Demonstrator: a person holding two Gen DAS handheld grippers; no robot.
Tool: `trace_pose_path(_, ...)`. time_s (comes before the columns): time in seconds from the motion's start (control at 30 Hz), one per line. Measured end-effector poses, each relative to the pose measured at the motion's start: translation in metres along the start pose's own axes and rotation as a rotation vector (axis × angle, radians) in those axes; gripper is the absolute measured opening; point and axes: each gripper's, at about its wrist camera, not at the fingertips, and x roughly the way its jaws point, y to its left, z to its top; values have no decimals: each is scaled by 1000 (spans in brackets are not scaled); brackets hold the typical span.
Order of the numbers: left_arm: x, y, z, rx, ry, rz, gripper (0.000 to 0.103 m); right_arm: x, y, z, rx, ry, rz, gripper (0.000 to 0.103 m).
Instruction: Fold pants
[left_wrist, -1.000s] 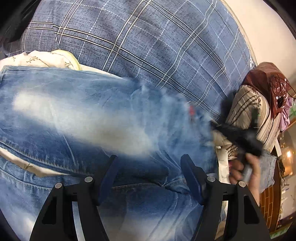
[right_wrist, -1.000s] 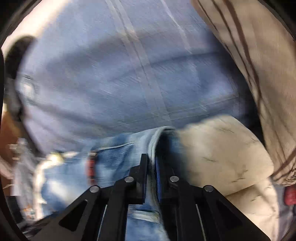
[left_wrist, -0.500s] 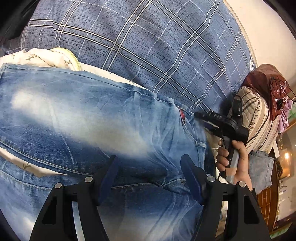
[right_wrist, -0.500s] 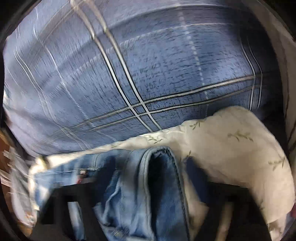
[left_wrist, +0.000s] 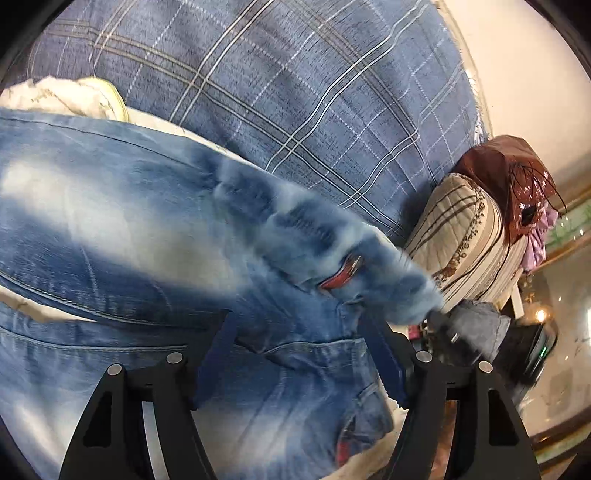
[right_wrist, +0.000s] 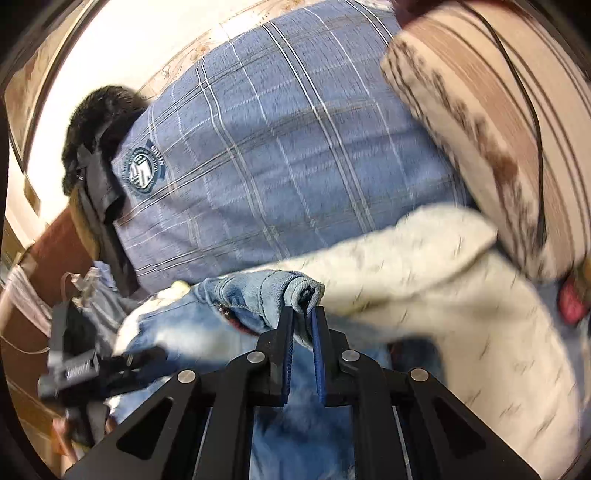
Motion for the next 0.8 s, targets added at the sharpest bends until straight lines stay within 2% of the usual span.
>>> trace_pose_path(0.03, 4, -1, 5, -17, 5, -4, 72, 0, -4, 3, 2, 2, -4, 9)
trace_pose_path(0.13, 23, 2, 30, -136, 16, -34, 73, -10, -21, 3, 51, 11, 54, 8)
trace_pose_path(0.2, 38, 5, 48, -214, 18, -25, 74, -9, -23, 1, 43, 33, 57, 8)
trace_pose_path(0.23, 43, 6, 53, -228, 19, -14, 74, -9, -24, 1, 42, 40, 61, 8)
trace_pose_path(0.33, 70, 15, 70, -299, 51, 99, 72, -10, -27, -1, 44, 59, 87, 8)
trace_pose_path(0.37, 74, 19, 71, -338, 43, 96, 62, -9, -26, -1, 38, 66, 85, 8)
trace_pose_path(0.4, 75, 23, 72, -369, 25, 74, 39, -8, -25, -2, 31, 80, 81, 8)
trace_pose_path(0.47, 73, 21, 73, -357, 15, 104, 16, -6, -27, -3, 32, 103, 77, 8)
trace_pose_path(0.5, 70, 18, 72, -339, 3, 121, 11, -6, -29, -3, 34, 109, 80, 4)
trace_pose_path(0.63, 42, 0, 47, -278, -57, 118, 4, -15, -35, -4, 43, 109, 84, 4)
trace_pose_path(0.73, 21, -2, 2, -278, -88, 58, 4, -31, -41, -20, 69, 94, 83, 4)
trace_pose_path(0.8, 13, 5, -34, -267, -90, 56, 4, -43, -43, -41, 74, 107, 81, 4)
